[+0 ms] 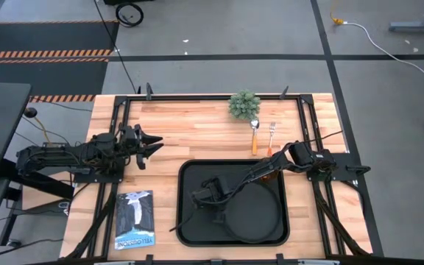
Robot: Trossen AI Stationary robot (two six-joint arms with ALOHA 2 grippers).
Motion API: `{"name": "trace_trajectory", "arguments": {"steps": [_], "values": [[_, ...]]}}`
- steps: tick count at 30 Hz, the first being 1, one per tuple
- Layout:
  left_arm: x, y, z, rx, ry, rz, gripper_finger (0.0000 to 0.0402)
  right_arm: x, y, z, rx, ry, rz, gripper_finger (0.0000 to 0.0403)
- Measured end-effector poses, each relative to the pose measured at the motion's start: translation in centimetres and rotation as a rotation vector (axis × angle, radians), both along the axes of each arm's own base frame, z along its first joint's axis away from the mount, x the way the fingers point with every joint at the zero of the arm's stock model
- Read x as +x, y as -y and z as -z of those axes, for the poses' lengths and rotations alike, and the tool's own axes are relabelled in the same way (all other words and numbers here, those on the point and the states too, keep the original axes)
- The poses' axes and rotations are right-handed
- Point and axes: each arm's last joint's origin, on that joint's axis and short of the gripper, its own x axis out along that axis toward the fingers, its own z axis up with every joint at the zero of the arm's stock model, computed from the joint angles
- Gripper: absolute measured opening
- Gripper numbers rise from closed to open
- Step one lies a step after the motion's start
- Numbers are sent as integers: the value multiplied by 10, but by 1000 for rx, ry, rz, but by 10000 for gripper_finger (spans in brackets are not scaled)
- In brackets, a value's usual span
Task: Pick and place plate/cup/fork/spoon on tray
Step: Put the black plate on the black tray at the bottom of the brown cup, then put the orange fork on the black tray to the left of the black plate
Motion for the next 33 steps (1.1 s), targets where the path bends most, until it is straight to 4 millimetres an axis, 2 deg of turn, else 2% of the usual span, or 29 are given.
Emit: {"name": "trace_trajectory", "arguments": {"steps": [5,9,12,15,19,22,27,33], "values": [[0,0,0,3,0,0,141,-1,1,-1,-14,-4,6,77],[0,0,0,4,-1,2,141,1,9,-13,-66,58,32,77],[0,0,0,4,-4,3,141,2,25,-25,-128,92,102,77],[0,0,1,5,-8,3,141,-5,51,-37,-226,46,246,77],[0,0,3,8,-34,3,141,-23,85,-55,-358,-31,402,77],[0,0,5,13,-54,4,141,-38,100,-63,-367,-46,448,71],[0,0,7,26,-79,5,141,-71,123,-61,-344,-40,526,53],[0,0,7,46,-83,5,141,-116,155,-55,-307,-37,701,39]]}}
